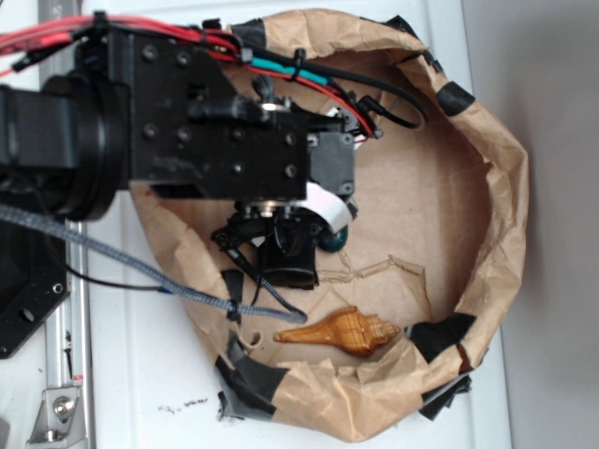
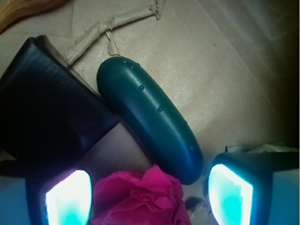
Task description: Grab the red paper.
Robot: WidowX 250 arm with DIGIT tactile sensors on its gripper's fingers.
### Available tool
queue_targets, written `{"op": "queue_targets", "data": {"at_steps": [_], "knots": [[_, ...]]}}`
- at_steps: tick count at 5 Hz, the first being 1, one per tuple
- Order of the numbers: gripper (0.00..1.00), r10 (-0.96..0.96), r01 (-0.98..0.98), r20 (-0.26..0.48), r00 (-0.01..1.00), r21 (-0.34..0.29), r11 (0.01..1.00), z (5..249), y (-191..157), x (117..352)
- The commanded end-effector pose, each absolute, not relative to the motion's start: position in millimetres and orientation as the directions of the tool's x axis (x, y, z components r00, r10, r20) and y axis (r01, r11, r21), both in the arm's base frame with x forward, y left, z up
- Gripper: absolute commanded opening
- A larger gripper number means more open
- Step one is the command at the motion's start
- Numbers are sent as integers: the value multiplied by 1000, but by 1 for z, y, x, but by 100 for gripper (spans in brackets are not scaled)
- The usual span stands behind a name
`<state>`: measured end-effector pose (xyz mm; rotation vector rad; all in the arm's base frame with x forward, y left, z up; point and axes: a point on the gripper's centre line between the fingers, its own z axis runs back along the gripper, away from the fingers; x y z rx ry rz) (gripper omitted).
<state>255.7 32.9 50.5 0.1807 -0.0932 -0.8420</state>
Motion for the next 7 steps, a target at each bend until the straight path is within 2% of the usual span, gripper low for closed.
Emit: {"op": "queue_targets", "data": {"at_steps": [1,2,3,4,5,6,7], "knots": [[100,-764,764,-16,646,17,645,24,23,230],[83,-763,763,-30,646,11,646,20,18,230],[0,-766,768,-46,641,37,640,12,20,237],[0,-751,752,-48,659,63,656,28,18,253],[0,-623,621,-37,781,136,771,78,-10,269],[0,-529,511,-18,848,293,808,120,-23,285],[0,-317,274,156,936,247,930,132,-17,281]]}}
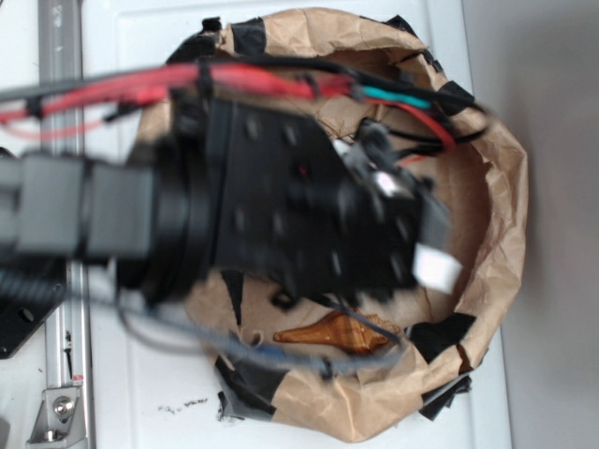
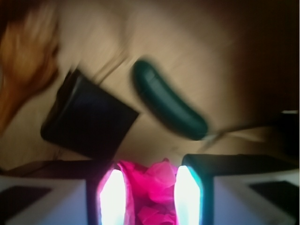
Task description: Grab the red paper.
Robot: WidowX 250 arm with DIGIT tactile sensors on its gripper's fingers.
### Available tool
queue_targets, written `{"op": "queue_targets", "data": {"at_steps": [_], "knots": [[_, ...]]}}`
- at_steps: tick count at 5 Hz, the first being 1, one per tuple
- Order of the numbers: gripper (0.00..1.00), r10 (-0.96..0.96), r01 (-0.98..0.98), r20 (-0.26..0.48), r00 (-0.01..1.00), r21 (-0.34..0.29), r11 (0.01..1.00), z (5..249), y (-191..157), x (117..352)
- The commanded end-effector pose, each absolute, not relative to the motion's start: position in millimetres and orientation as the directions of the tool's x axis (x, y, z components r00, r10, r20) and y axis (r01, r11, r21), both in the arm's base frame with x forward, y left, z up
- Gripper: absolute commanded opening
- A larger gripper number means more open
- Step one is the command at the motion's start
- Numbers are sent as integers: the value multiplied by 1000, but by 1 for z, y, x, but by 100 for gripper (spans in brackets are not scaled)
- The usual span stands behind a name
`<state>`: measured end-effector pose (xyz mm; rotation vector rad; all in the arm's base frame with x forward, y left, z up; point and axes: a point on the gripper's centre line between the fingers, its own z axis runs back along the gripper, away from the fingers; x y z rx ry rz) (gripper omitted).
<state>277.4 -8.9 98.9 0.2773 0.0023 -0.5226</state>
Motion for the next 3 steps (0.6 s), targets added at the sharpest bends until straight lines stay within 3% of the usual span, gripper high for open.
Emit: {"op": "queue_targets", "data": {"at_steps": [1,3], "knots": [[0,-291,247,175,941,233,940,131,-16,282],[0,-149,123,224,963,127,984,126,-10,279]]}}
